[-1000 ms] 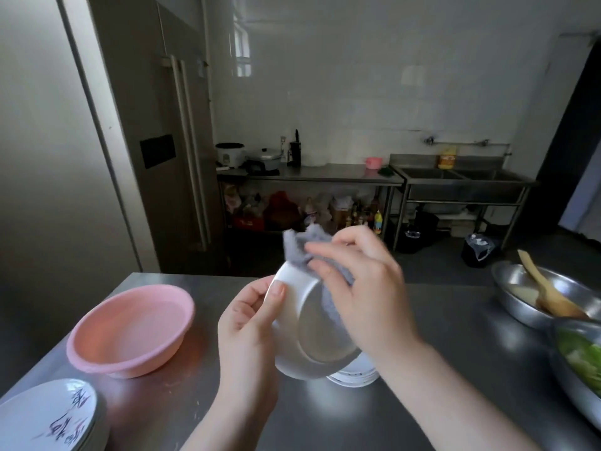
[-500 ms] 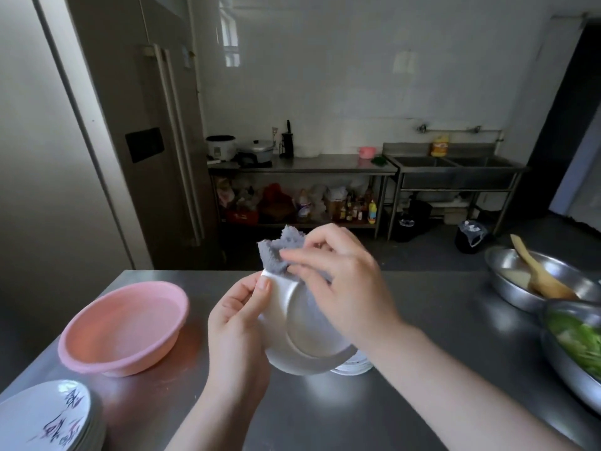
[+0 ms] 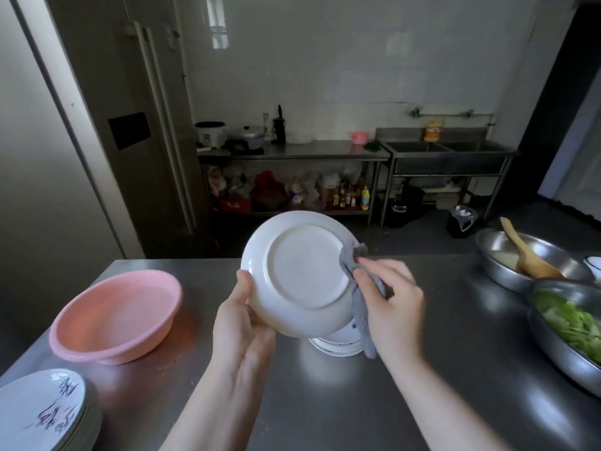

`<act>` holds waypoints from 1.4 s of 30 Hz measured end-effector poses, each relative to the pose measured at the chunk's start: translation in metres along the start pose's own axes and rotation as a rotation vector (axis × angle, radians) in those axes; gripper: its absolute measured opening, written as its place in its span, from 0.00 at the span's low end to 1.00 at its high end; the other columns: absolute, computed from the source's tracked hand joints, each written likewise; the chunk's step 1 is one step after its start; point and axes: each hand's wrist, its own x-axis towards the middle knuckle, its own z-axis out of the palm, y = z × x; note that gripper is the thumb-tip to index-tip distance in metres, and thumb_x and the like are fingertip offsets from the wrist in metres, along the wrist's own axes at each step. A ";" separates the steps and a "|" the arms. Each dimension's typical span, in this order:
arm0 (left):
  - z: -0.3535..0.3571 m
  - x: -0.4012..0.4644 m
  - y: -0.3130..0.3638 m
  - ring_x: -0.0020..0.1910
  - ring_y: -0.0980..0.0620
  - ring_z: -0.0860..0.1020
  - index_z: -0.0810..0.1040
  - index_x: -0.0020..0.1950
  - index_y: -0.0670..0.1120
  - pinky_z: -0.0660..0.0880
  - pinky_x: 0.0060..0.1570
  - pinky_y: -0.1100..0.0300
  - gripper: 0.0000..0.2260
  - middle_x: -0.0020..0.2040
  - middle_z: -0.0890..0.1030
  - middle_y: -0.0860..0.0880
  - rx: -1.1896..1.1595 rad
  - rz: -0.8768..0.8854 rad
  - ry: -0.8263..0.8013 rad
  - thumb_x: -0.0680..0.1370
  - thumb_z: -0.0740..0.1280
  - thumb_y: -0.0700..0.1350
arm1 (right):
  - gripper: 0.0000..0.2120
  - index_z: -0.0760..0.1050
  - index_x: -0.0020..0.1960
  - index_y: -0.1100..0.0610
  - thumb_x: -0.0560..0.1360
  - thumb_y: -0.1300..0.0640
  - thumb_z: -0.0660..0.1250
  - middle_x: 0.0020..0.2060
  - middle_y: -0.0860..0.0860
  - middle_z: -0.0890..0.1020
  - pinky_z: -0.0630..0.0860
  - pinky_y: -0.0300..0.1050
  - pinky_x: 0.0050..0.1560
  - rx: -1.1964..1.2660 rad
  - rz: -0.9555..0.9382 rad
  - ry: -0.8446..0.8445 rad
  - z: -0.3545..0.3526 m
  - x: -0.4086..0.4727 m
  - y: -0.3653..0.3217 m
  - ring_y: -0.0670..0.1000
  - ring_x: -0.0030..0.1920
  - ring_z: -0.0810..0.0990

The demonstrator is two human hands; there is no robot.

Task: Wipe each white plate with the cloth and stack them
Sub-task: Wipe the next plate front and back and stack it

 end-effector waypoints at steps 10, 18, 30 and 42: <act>0.012 0.001 0.000 0.37 0.50 0.85 0.79 0.50 0.40 0.80 0.35 0.52 0.13 0.40 0.86 0.45 -0.114 -0.090 0.029 0.80 0.65 0.50 | 0.09 0.84 0.50 0.55 0.70 0.62 0.73 0.43 0.49 0.79 0.71 0.29 0.43 -0.105 -0.363 -0.028 0.013 -0.048 0.008 0.42 0.41 0.76; 0.022 -0.006 0.001 0.34 0.56 0.84 0.80 0.49 0.40 0.80 0.35 0.61 0.10 0.37 0.86 0.49 -0.079 0.012 -0.022 0.81 0.65 0.47 | 0.08 0.84 0.50 0.54 0.72 0.61 0.72 0.43 0.47 0.79 0.72 0.32 0.43 -0.079 -0.364 0.001 0.009 -0.034 0.005 0.42 0.41 0.77; 0.012 -0.017 -0.013 0.38 0.53 0.81 0.83 0.47 0.42 0.78 0.35 0.63 0.09 0.43 0.83 0.46 0.238 0.261 -0.219 0.79 0.65 0.44 | 0.07 0.83 0.48 0.51 0.73 0.61 0.71 0.45 0.46 0.81 0.72 0.30 0.49 -0.080 -0.062 -0.052 -0.004 0.063 -0.024 0.42 0.48 0.80; 0.007 -0.018 -0.022 0.37 0.52 0.80 0.82 0.45 0.42 0.76 0.37 0.61 0.06 0.39 0.84 0.46 0.489 0.582 -0.262 0.74 0.70 0.45 | 0.08 0.84 0.50 0.58 0.72 0.65 0.72 0.44 0.52 0.79 0.75 0.40 0.50 -0.138 -0.440 -0.159 0.018 0.033 -0.052 0.49 0.47 0.79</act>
